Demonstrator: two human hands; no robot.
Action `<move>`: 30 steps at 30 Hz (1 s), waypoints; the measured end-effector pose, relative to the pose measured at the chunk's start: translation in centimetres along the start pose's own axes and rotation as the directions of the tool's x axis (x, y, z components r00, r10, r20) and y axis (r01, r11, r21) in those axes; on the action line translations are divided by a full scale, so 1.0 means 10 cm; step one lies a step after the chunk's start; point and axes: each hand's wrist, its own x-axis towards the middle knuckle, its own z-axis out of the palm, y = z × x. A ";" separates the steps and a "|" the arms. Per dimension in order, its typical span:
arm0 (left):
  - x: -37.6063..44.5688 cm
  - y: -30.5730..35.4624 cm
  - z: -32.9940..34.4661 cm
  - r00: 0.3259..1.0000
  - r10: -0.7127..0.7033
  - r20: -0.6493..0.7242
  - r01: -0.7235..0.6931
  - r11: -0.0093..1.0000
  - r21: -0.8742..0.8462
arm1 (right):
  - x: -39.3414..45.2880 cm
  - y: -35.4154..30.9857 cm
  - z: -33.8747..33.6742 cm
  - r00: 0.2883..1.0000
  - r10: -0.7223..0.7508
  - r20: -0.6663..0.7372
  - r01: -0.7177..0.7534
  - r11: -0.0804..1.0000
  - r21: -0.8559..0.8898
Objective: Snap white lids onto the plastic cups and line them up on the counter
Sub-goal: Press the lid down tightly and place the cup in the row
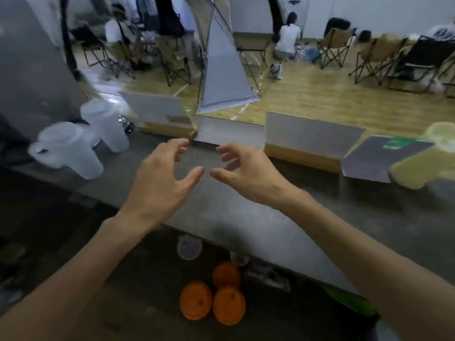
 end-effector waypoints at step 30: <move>0.50 -1.98 -0.62 0.944 -0.312 -0.106 0.282 0.932 -0.228 | 1.86 -0.77 1.78 0.964 -0.156 0.215 0.077 0.939 0.335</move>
